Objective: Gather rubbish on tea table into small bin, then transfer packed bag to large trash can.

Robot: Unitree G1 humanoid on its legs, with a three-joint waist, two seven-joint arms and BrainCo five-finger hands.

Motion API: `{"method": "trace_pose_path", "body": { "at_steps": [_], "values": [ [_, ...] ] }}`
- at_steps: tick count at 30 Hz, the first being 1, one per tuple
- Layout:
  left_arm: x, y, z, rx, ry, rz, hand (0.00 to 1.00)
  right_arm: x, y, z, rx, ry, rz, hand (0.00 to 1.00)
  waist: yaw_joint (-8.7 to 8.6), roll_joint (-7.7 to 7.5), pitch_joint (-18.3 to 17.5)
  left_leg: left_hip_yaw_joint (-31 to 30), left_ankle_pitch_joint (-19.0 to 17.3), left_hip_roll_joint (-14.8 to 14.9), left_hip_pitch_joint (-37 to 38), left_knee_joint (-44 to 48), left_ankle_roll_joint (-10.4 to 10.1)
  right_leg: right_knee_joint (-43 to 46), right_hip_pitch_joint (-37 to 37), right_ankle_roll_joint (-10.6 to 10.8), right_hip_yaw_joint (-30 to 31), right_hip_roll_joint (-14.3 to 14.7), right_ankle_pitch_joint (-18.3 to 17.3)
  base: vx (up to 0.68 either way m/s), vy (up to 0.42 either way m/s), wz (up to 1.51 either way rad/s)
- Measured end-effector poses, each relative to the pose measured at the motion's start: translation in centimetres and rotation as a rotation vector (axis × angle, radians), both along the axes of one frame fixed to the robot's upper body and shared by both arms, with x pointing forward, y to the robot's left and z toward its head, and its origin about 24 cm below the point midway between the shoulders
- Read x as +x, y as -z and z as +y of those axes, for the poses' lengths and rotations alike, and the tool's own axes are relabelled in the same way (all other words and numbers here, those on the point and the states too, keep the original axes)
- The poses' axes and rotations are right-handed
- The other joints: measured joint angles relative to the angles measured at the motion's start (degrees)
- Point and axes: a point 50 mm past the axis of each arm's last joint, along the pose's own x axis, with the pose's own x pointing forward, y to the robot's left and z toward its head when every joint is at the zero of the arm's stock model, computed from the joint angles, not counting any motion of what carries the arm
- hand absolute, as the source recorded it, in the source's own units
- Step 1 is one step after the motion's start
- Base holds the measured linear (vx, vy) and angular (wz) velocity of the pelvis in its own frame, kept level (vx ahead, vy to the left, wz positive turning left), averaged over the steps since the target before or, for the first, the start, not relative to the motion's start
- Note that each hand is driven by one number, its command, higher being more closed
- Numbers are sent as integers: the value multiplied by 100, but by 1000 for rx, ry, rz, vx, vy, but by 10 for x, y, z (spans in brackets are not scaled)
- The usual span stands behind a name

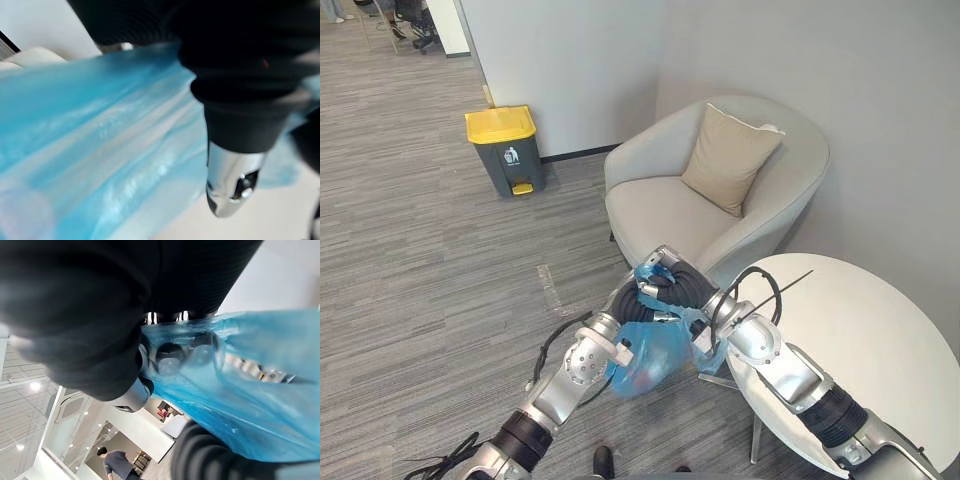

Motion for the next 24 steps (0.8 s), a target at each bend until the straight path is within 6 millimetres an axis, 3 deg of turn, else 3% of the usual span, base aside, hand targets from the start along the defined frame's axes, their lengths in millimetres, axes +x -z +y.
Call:
{"method": "trace_pose_path", "body": {
  "at_steps": [9,17,21,24],
  "values": [
    [3,22,0,63,-80,61,0,-2,-2,12,71,-35,43,100,14,-14,0,-9,3,24,-4,0,1,10,8,-7,3,29,19,10,0,0],
    [-5,45,9,71,-133,164,0,-4,-8,27,132,-94,72,100,20,-127,-31,-9,-37,51,-10,0,-57,14,-10,-4,9,46,12,1,1,0],
    [-7,55,13,92,-148,206,0,-12,-37,40,245,-187,14,100,22,-191,-19,22,-44,62,-26,0,-65,21,-76,2,59,56,5,-2,7,-5],
    [-7,55,13,93,-149,206,0,-13,-47,46,306,-228,11,100,21,-258,-8,88,-48,73,-21,0,-70,29,-95,-9,120,62,13,21,2,-10]
  ]
}}
